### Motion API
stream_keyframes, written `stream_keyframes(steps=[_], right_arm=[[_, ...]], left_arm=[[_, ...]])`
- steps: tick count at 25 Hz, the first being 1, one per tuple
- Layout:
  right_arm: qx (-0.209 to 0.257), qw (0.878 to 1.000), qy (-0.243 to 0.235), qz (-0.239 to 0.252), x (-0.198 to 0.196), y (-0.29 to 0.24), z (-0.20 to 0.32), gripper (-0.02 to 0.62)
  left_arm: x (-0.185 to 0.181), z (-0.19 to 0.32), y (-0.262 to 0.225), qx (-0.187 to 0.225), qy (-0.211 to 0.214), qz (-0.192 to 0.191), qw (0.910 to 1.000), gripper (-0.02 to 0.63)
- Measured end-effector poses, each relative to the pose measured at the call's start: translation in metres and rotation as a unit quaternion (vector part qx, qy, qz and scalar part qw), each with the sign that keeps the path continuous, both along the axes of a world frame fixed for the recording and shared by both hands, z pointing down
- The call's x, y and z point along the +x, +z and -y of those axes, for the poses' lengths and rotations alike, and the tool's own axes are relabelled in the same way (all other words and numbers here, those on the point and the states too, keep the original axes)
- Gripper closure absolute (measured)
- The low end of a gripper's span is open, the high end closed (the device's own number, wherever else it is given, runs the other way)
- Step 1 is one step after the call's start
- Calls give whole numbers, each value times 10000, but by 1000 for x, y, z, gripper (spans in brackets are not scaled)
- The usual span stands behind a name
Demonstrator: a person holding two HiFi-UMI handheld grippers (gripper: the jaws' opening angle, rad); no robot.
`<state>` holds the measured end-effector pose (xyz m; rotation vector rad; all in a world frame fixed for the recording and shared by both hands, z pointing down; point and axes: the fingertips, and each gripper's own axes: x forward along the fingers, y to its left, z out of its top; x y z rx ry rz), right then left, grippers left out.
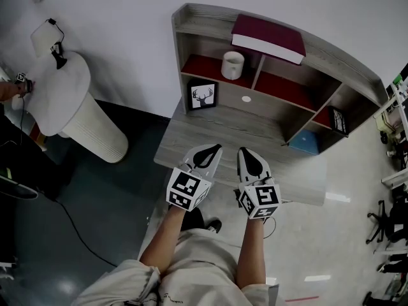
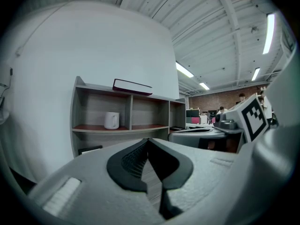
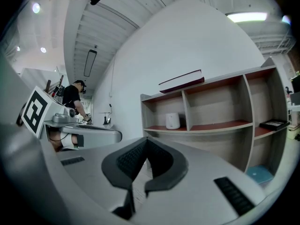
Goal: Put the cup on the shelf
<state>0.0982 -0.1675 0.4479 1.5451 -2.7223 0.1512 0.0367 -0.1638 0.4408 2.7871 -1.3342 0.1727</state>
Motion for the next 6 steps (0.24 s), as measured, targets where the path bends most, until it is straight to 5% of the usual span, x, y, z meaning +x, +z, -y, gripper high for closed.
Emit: stream_keyframes(steps=[6], right_arm=[[5, 10000, -9, -38, -3, 2, 3, 580]], left_arm=[[-5, 3, 2, -23, -56, -26, 10000, 595]])
